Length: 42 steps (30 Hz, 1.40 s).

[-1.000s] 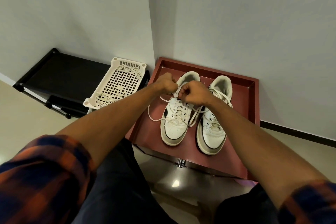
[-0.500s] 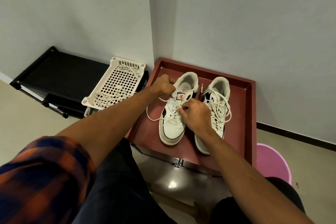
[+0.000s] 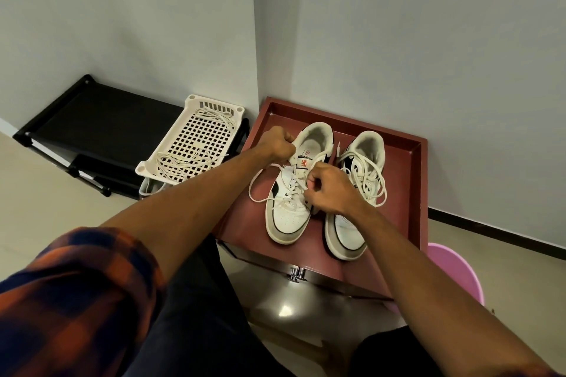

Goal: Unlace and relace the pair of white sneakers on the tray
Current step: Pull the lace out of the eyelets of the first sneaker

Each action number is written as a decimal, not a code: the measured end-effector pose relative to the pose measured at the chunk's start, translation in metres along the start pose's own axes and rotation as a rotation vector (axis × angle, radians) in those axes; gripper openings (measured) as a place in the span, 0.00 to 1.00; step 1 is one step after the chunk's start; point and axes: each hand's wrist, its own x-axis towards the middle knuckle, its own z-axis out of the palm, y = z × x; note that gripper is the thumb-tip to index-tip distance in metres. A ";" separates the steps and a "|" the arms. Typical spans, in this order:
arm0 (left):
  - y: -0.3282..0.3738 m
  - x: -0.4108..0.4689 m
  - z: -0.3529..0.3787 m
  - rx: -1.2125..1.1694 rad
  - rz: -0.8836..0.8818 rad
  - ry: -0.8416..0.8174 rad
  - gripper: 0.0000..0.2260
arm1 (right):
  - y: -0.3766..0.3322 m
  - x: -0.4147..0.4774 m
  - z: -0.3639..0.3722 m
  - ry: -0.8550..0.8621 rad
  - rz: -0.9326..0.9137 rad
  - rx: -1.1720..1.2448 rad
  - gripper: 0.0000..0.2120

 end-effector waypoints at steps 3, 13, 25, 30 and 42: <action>0.005 -0.002 0.003 0.097 0.020 0.027 0.09 | 0.001 0.000 0.001 -0.020 -0.006 -0.034 0.08; 0.002 -0.004 0.003 0.150 0.051 0.073 0.09 | -0.018 -0.001 0.015 0.100 -0.045 0.320 0.03; -0.004 -0.002 0.004 0.094 0.028 0.063 0.08 | -0.021 -0.005 -0.032 -0.521 0.104 0.268 0.11; 0.004 -0.005 0.006 0.021 0.031 0.039 0.06 | -0.014 -0.023 -0.063 -0.622 0.164 0.194 0.12; -0.005 -0.004 0.006 0.006 0.034 0.087 0.06 | -0.014 -0.040 -0.056 -0.911 0.305 -0.036 0.15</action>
